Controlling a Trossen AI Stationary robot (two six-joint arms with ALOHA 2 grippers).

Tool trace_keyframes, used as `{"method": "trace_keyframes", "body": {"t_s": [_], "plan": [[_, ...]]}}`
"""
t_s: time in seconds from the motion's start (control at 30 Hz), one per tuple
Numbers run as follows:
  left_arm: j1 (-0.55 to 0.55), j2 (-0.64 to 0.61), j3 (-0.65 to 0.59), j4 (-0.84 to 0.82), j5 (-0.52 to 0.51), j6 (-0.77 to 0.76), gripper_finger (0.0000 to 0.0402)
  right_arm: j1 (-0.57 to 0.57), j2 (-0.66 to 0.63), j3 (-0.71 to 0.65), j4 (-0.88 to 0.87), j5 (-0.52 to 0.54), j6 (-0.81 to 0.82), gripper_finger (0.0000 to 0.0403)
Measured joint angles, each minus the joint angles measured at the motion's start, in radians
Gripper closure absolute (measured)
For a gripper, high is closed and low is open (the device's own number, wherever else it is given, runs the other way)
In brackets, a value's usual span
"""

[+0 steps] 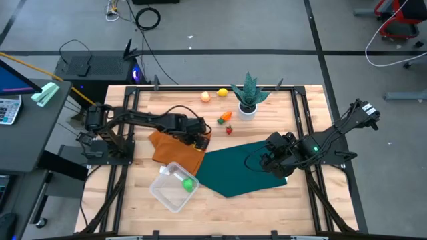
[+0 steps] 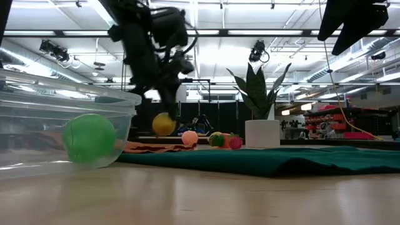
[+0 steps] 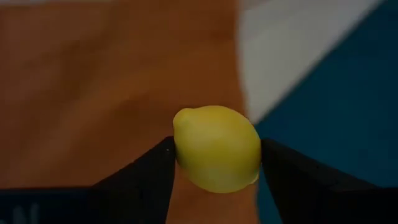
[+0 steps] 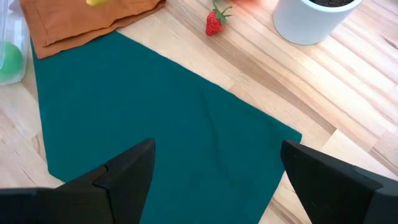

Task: Pick and placing Produce into tupperware
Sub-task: Put the bottom lemon into the transparent container

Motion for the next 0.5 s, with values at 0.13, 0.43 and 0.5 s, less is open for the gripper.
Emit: {"method": "trace_keyframes", "body": {"t_s": [0.13,0.43,0.5], "plan": [[0.0,0.0,0.087,-0.009,0.044,0.071,0.0178,0.0,0.0,0.0,0.0,0.0,0.0,0.009],[-0.017,0.0,0.324,-0.262,0.13,0.272,0.0176,0.0,0.0,0.0,-0.006,0.0,0.0,0.009],[-0.03,0.0,0.379,-0.356,0.131,0.303,0.0179,0.0,0.0,0.0,-0.006,0.0,0.0,0.009]]}}
